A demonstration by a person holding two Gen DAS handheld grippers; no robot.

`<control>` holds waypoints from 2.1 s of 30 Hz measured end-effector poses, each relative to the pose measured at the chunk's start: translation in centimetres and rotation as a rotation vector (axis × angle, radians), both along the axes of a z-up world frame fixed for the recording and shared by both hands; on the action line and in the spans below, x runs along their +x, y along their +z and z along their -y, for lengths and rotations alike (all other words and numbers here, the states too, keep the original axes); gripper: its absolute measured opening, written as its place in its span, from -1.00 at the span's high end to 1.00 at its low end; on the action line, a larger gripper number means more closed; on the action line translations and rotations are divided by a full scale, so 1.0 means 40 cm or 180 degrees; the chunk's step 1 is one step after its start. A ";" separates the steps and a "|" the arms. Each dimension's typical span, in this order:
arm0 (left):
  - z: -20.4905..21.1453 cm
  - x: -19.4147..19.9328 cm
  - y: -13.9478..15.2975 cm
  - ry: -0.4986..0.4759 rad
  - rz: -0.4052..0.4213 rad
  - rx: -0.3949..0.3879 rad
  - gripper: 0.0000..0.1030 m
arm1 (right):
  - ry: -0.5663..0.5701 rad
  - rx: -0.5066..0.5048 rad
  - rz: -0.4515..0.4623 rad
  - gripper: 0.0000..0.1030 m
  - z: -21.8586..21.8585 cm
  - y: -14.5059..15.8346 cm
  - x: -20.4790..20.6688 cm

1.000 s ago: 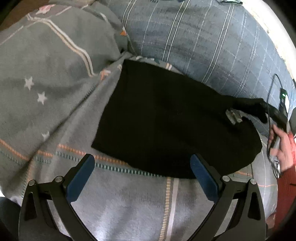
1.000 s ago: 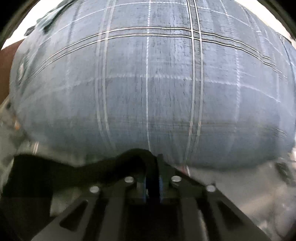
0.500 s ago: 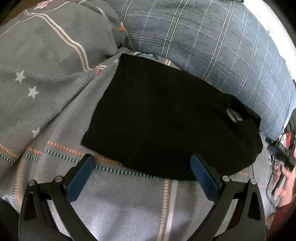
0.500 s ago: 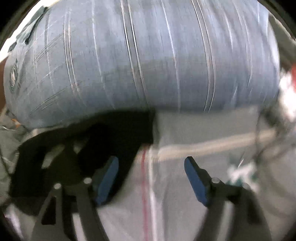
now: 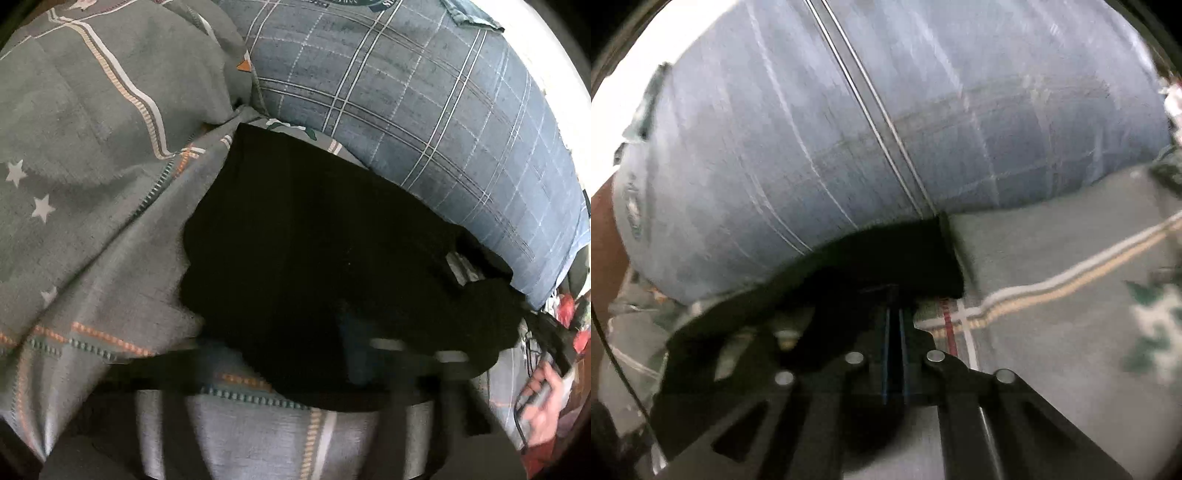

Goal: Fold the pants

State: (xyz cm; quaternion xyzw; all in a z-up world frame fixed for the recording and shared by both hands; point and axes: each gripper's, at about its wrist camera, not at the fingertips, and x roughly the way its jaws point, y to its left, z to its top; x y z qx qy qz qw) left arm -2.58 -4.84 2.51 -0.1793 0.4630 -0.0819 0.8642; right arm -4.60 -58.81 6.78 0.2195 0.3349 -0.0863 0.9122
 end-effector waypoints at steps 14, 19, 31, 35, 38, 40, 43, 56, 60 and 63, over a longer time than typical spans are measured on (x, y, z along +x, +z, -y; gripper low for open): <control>-0.071 -0.119 0.085 -0.0431 0.0077 -0.0154 0.72 | -0.0416 0.0334 0.0165 0.93 0.013 0.095 -0.450; -0.081 -0.151 0.022 -0.0404 -0.0136 -0.0018 0.69 | -0.0350 0.0236 -0.0456 0.92 -0.006 0.026 -0.455; -0.124 -0.203 0.065 -0.0175 0.0031 0.0201 -0.30 | -0.0498 -0.0651 -0.0802 0.63 -0.065 0.079 -0.499; -0.146 -0.230 0.128 -0.0075 0.0278 0.0288 -0.54 | -0.0450 -0.0854 -0.0728 0.50 -0.091 0.117 -0.497; -0.133 -0.235 0.169 -0.0134 0.0410 0.0316 -0.56 | -0.0394 -0.0862 -0.0637 0.48 -0.109 0.139 -0.486; -0.112 -0.235 0.189 -0.0212 0.0485 0.0322 -0.58 | -0.0339 -0.0871 -0.0597 0.48 -0.124 0.148 -0.474; -0.073 -0.227 0.193 -0.0358 0.0526 0.0345 -0.59 | -0.0254 -0.0868 -0.0551 0.48 -0.144 0.149 -0.451; 0.079 -0.155 0.099 -0.0795 0.0214 0.0229 -0.59 | 0.0197 -0.0395 -0.0354 0.23 -0.200 0.108 -0.313; 0.081 -0.093 0.106 -0.0787 0.0155 0.0059 -0.59 | 0.0447 -0.0254 -0.0304 0.12 -0.233 0.089 -0.206; 0.073 -0.031 0.107 -0.0750 0.0073 0.0054 -0.65 | 0.0588 -0.0208 -0.0277 -0.03 -0.250 0.082 -0.134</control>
